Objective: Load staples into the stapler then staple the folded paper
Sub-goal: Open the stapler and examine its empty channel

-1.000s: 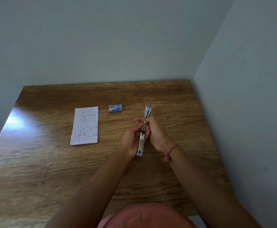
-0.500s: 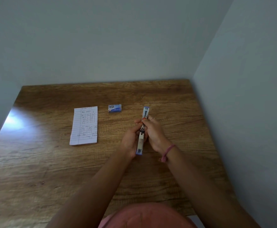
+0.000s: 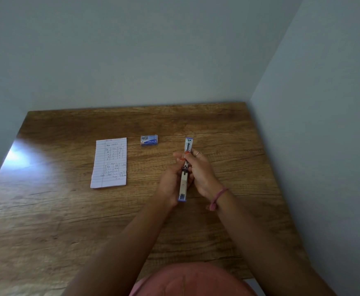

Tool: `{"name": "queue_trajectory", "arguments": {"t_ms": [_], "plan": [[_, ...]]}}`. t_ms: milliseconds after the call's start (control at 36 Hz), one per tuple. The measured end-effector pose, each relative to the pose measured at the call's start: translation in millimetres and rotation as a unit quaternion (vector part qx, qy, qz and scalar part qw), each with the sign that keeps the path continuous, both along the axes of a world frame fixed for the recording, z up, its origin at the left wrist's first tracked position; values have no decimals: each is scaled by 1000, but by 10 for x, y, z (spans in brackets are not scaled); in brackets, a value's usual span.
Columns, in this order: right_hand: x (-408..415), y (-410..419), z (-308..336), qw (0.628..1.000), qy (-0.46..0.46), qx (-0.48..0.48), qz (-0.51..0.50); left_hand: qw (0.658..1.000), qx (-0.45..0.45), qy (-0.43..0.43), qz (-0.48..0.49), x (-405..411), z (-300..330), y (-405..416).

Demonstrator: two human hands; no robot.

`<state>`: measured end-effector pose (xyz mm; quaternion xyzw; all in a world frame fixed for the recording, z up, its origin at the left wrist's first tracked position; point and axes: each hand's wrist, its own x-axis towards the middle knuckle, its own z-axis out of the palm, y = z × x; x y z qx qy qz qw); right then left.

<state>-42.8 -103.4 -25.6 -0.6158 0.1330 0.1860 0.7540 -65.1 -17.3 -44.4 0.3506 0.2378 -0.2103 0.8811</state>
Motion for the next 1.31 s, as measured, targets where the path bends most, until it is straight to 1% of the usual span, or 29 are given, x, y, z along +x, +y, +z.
{"name": "queue_trajectory", "arguments": {"t_ms": [83,194,722,917,1111,1167,1306], "plan": [[0,-37,-16,999,0,34,12,1000,-6,4,20,-3,-19,-10],[13,-64,-32,998,3,56,10,999,-10,-4,36,-11,-8,-26],[67,-29,-38,1000,26,6,-9,999,24,-12,30,-48,53,-55],[72,-14,-59,1000,1,-12,-8,999,38,-4,25,-53,28,-46],[68,-5,-48,999,-21,-35,-31,1000,20,9,20,-48,22,-46],[70,-25,-36,999,-21,-40,-20,999,20,4,26,-46,27,-53],[63,-113,-4,1000,18,13,-3,998,41,-7,37,-41,41,-60]]}}
